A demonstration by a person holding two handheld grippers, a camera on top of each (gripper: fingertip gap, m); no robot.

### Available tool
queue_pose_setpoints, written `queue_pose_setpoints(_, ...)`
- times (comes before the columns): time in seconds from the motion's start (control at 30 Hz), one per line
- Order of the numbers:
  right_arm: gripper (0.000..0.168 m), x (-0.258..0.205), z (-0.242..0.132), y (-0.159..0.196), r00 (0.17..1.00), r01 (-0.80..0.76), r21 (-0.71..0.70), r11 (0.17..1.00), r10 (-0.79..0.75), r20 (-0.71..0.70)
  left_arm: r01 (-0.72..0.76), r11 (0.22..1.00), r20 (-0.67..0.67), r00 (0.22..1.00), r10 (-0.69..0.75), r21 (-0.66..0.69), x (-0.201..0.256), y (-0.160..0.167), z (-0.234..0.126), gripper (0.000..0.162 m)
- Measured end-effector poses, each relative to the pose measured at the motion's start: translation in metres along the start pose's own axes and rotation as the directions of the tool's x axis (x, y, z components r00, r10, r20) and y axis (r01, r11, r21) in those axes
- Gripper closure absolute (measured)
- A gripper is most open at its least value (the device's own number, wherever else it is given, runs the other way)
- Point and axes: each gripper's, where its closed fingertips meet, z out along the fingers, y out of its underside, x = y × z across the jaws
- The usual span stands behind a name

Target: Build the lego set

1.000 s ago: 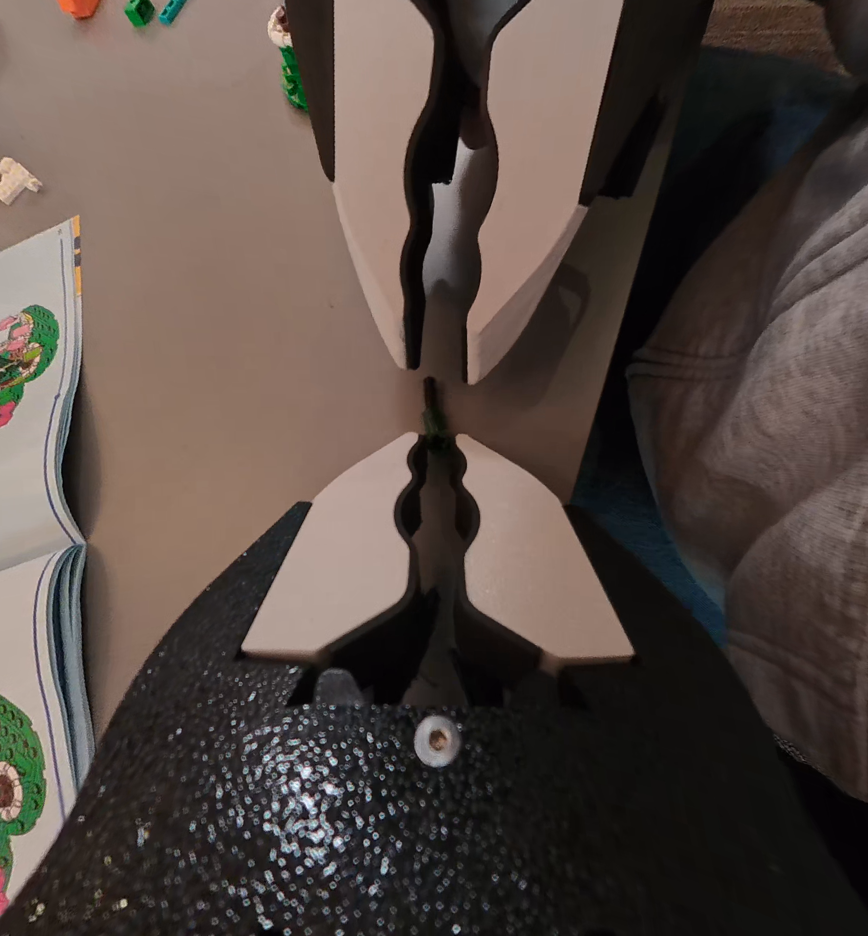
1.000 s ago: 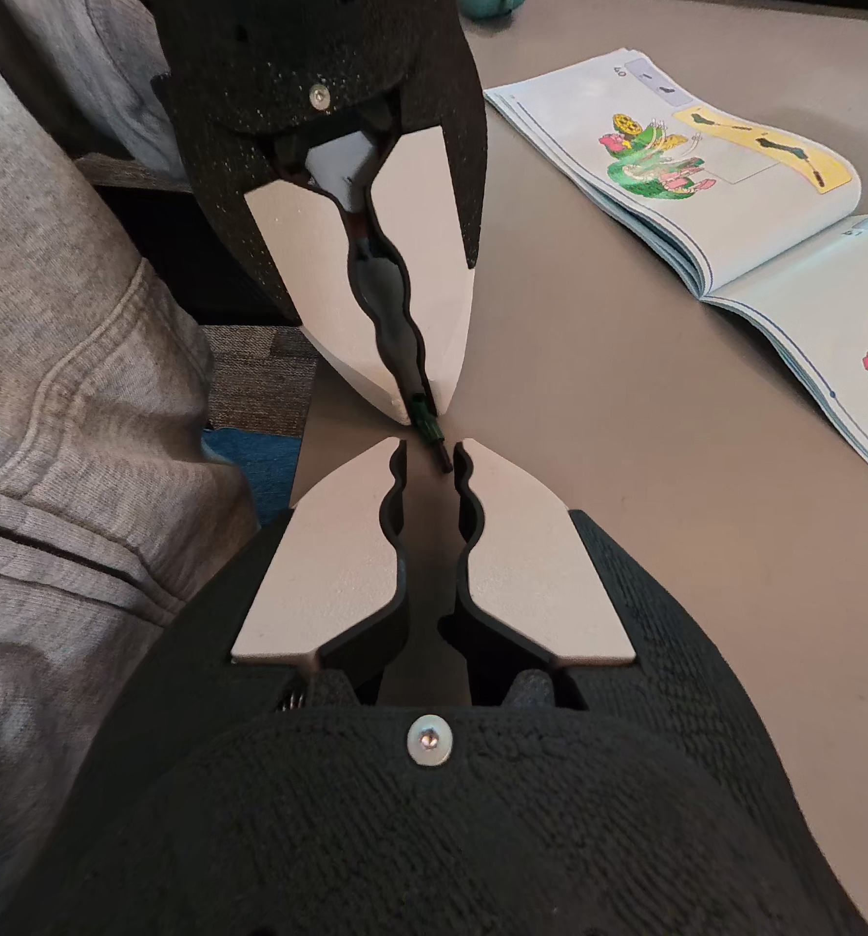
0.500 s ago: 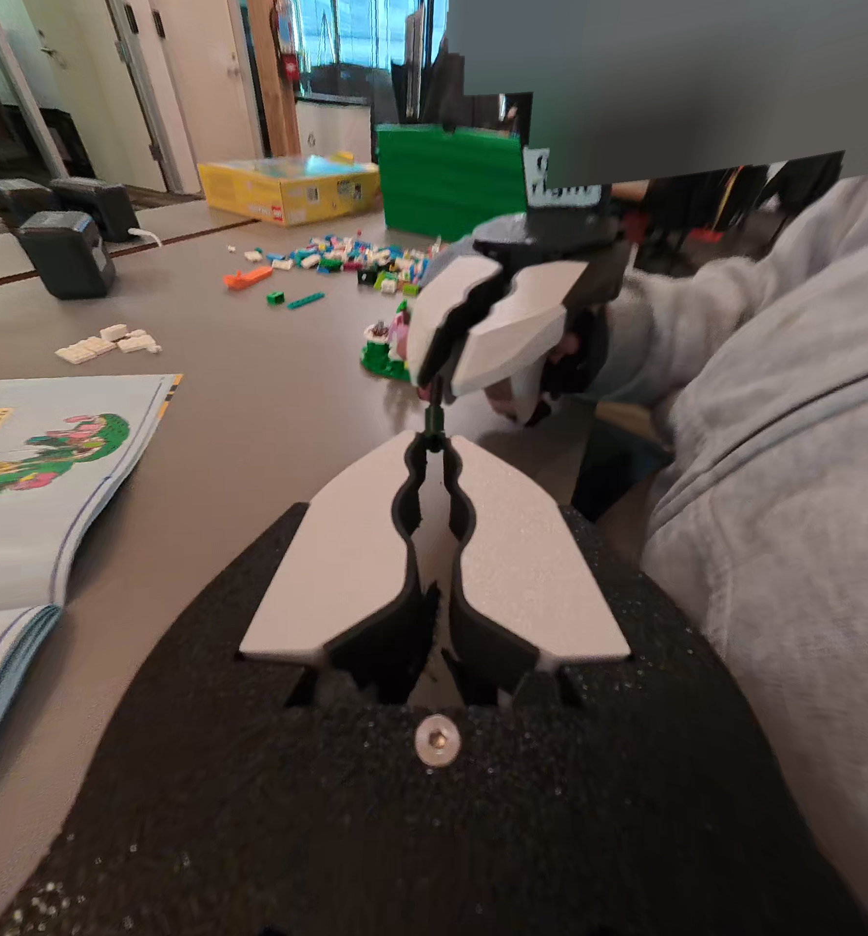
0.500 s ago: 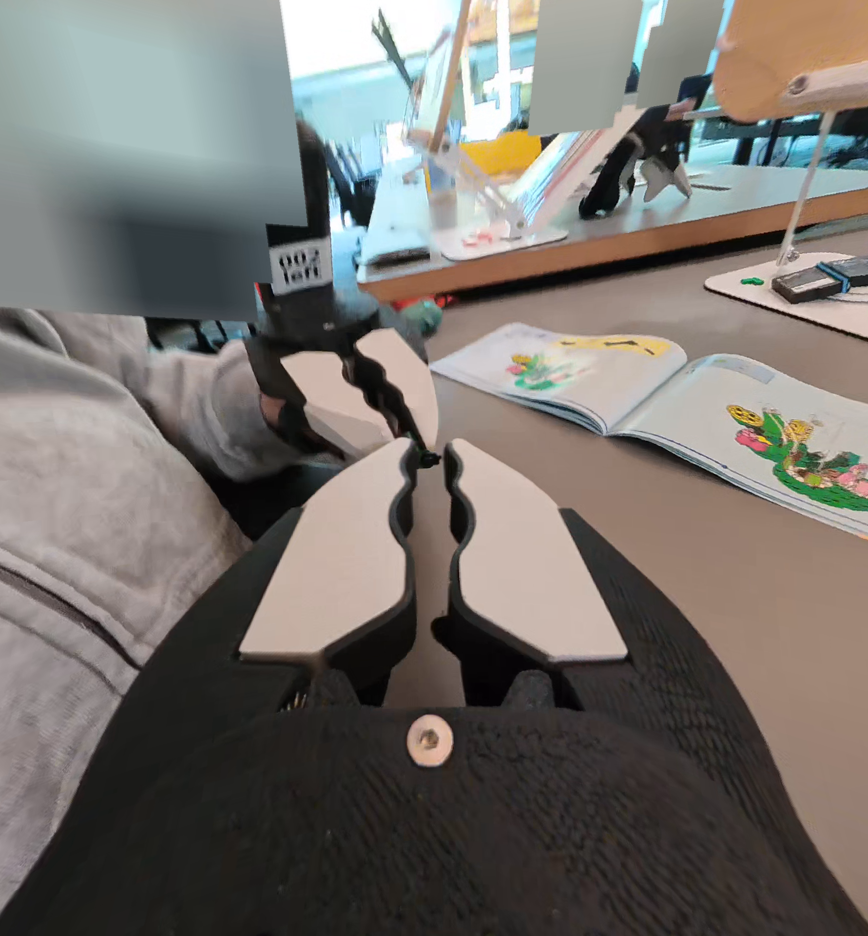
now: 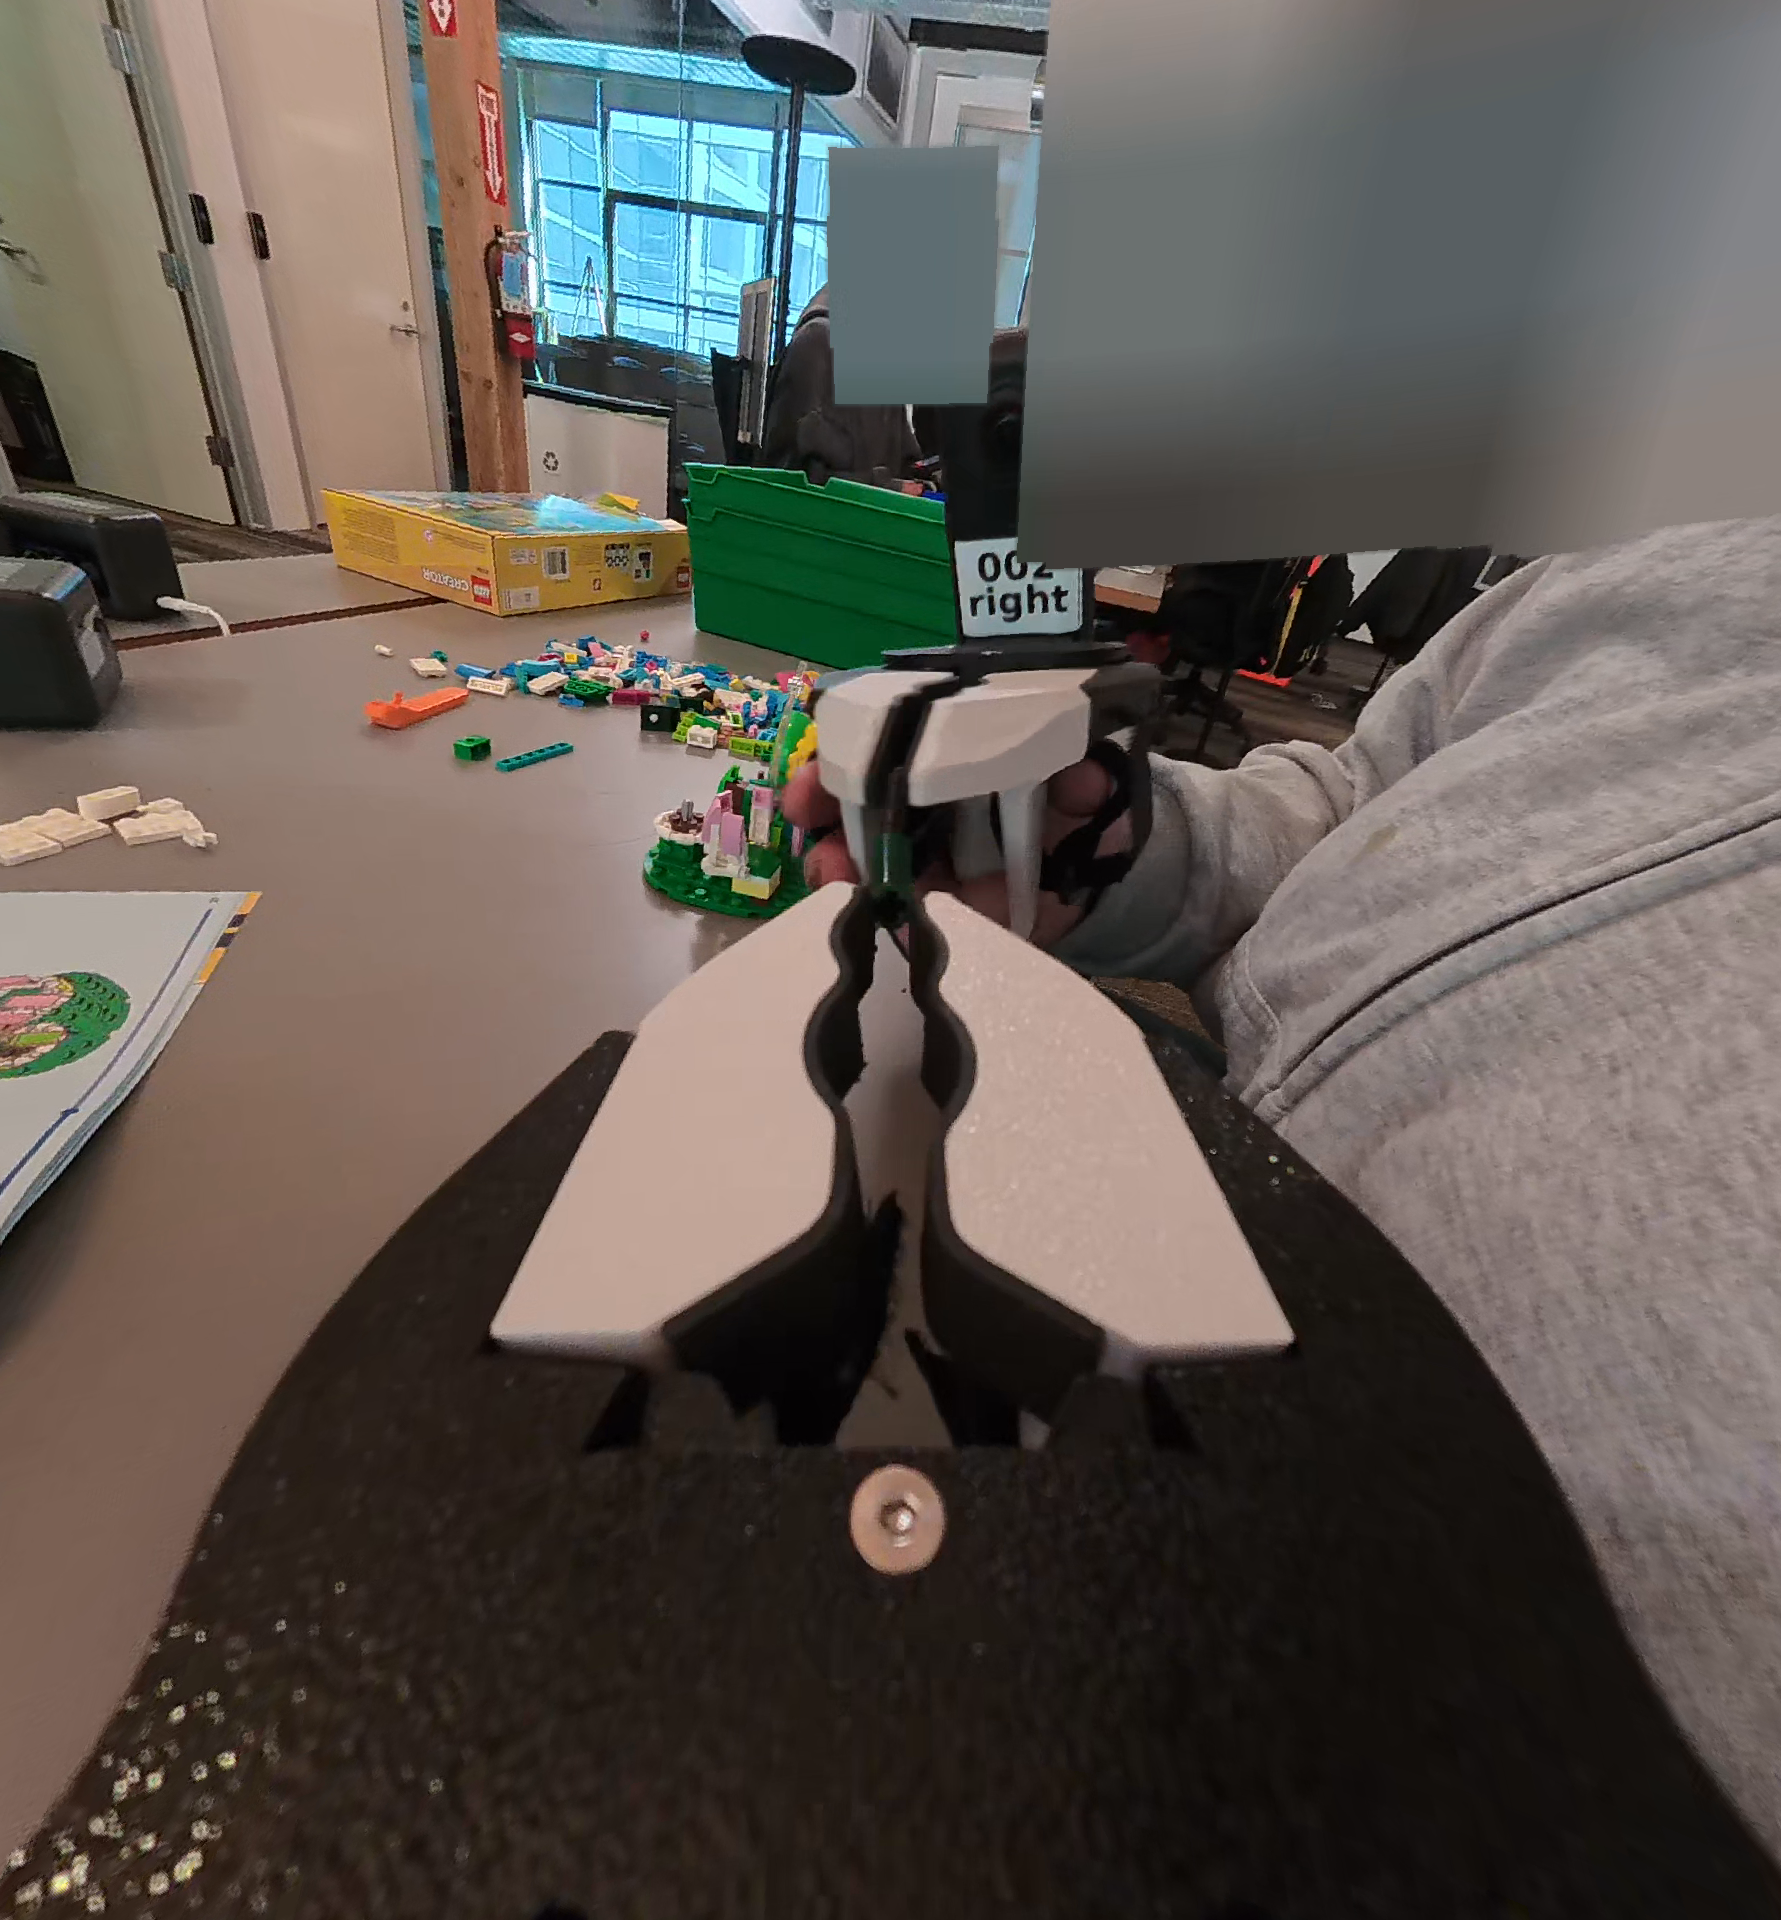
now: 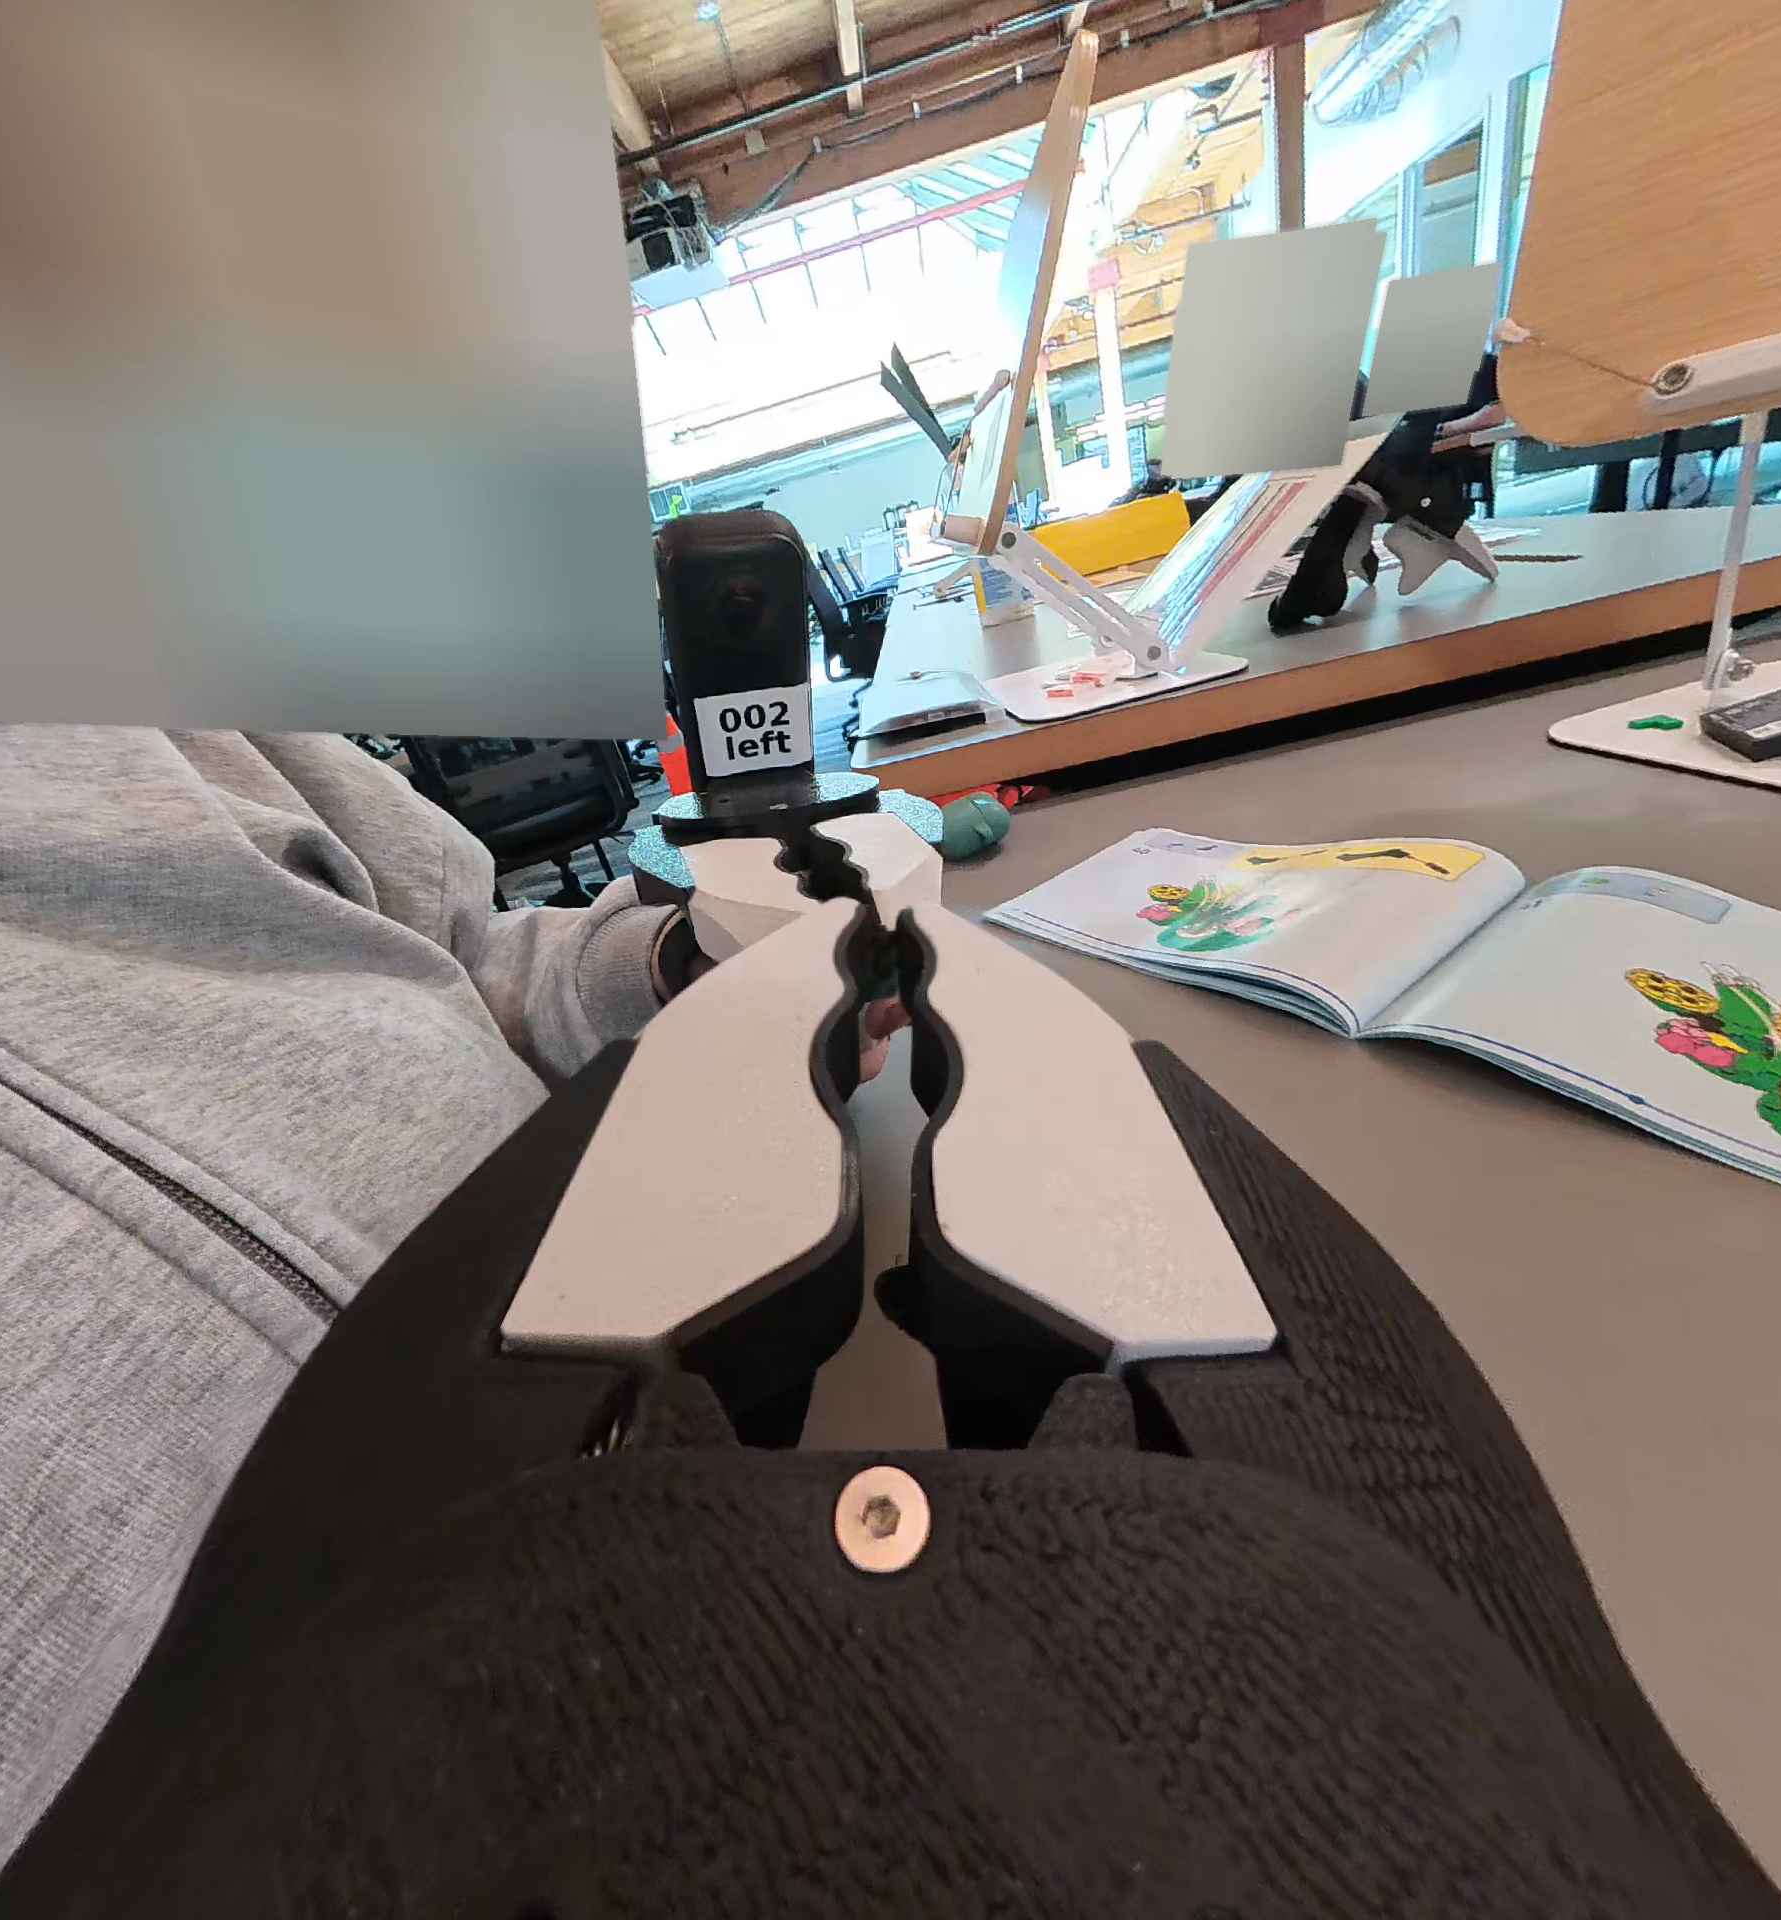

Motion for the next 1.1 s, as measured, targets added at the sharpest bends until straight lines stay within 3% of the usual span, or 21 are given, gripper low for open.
queue_pose_setpoints(0.27, 0.166, -0.007, -0.002, -0.001, 0.999, -0.015, 0.037, 0.999, 0.013, 0.053, -0.057, 0.998, -0.036, 0.998, 0.058, 0.038, 0.009, 0.000, 0.002, 0.156)
queue_pose_setpoints(0.6, 0.167, -0.006, -0.004, -0.003, 0.997, -0.060, 0.139, 0.988, 0.052, 0.058, -0.007, 0.985, -0.021, 1.000, 0.011, 0.175, 0.009, -0.007, 0.002, 0.156)
queue_pose_setpoints(0.87, 0.166, 0.004, -0.002, 0.002, 0.998, -0.067, 0.144, 0.987, 0.068, 0.000, 0.073, 0.970, -0.016, 0.997, -0.072, 0.230, 0.000, -0.011, -0.002, 0.157)
queue_pose_setpoints(0.97, 0.166, 0.006, -0.003, -0.007, 0.998, 0.033, 0.176, 0.984, -0.023, -0.058, 0.150, 0.950, -0.018, 0.988, -0.151, 0.275, -0.004, -0.017, 0.000, 0.156)
queue_pose_setpoints(1.1, 0.126, 0.011, -0.001, -0.014, 0.925, 0.342, 0.085, 0.936, -0.319, -0.208, 0.370, 0.837, -0.067, 0.924, -0.376, 0.403, -0.016, -0.032, -0.005, 0.156)
